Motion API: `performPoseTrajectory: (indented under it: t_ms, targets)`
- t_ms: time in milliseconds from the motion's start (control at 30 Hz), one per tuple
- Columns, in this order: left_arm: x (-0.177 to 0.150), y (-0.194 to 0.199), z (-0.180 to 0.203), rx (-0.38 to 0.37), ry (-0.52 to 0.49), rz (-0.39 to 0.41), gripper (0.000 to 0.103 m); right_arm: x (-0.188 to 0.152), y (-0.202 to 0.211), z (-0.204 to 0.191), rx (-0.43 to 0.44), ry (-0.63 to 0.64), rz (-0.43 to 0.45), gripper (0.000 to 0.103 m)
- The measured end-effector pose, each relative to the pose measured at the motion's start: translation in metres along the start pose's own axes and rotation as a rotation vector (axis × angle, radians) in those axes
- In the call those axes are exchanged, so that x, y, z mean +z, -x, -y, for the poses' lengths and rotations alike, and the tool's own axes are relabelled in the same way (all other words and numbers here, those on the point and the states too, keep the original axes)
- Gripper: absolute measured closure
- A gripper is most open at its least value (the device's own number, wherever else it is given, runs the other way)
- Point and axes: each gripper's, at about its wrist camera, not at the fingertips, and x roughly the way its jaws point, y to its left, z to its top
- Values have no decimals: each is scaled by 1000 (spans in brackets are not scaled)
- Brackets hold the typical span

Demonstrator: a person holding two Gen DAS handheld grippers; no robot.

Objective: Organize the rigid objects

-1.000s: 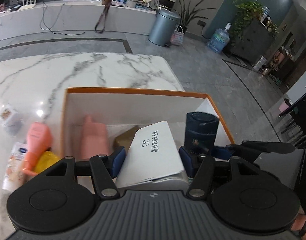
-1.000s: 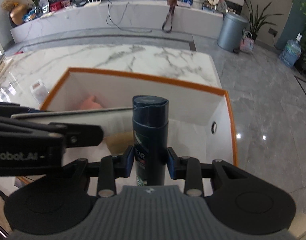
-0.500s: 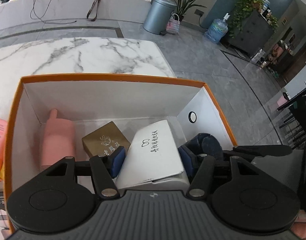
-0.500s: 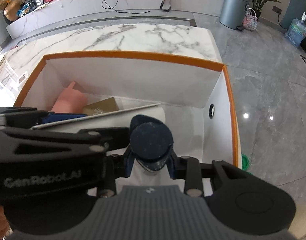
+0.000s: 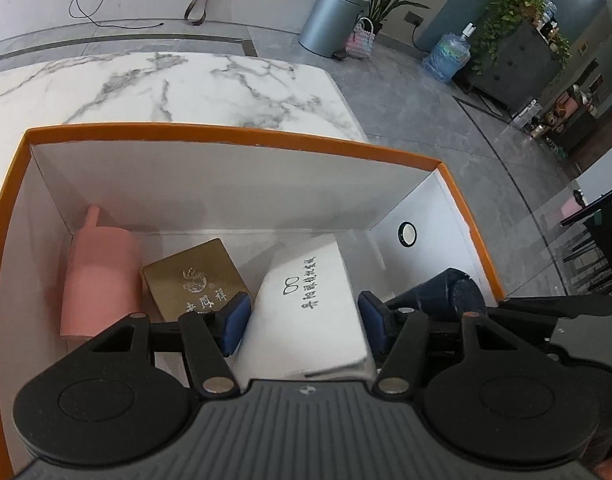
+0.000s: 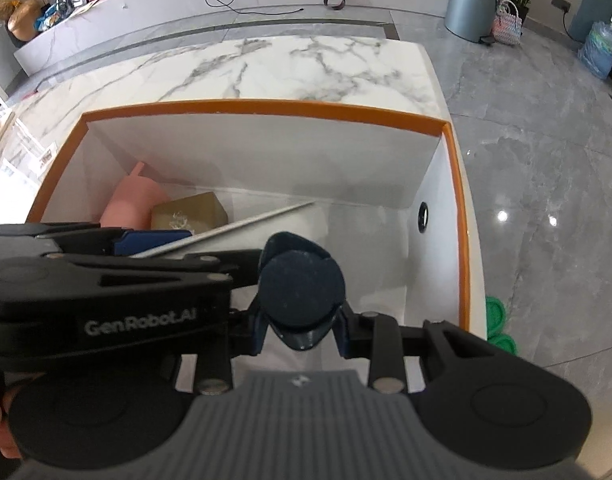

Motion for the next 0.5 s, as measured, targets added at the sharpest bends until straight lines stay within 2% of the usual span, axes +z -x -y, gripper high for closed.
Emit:
performPoseTrajectory:
  t_ms: [233, 500]
  targets:
    - [4, -3, -6, 25, -2, -54, 35, 3, -24, -2, -16, 0, -29, 70]
    - [4, -5, -12, 7, 18, -84, 38, 2, -37, -4, -46, 23, -48, 70]
